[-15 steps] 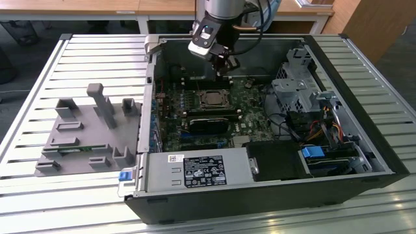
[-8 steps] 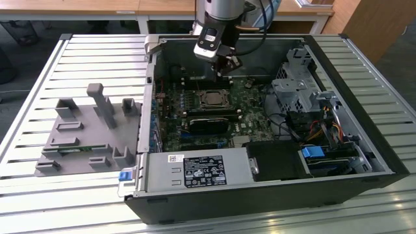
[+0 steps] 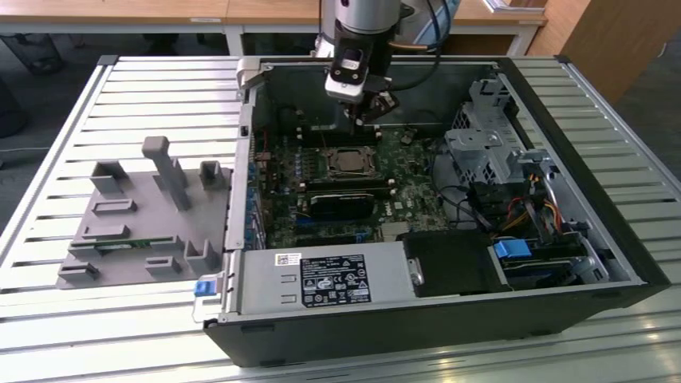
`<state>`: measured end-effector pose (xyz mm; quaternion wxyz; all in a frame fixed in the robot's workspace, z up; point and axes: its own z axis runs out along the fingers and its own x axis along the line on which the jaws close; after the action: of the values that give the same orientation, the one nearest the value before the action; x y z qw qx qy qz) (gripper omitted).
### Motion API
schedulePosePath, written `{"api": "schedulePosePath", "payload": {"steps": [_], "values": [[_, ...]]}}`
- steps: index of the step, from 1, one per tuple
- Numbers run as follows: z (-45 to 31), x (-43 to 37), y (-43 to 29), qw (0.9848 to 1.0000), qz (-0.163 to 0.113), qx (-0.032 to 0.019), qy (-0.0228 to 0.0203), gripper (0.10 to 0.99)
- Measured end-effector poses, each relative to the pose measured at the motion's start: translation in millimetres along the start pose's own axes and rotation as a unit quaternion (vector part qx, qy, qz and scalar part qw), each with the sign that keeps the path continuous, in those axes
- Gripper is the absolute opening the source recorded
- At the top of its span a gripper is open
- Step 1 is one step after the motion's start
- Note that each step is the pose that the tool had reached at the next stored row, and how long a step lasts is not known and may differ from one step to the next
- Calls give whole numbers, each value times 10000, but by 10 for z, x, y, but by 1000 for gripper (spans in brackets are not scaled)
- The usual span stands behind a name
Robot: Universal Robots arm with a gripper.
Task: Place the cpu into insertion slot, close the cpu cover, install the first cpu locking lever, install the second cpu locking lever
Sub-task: 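Install the first cpu locking lever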
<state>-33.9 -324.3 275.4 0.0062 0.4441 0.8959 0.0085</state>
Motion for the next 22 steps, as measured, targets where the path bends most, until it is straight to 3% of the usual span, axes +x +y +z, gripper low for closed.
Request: {"api": "schedulePosePath", "payload": {"steps": [7,12,17,22], "values": [[4,1,0,9991,-408,110,87,106],[5,1,0,9965,-824,126,98,106],[6,1,-1,9916,-1279,129,103,106],[6,1,0,9849,-1724,131,106,106]]}}
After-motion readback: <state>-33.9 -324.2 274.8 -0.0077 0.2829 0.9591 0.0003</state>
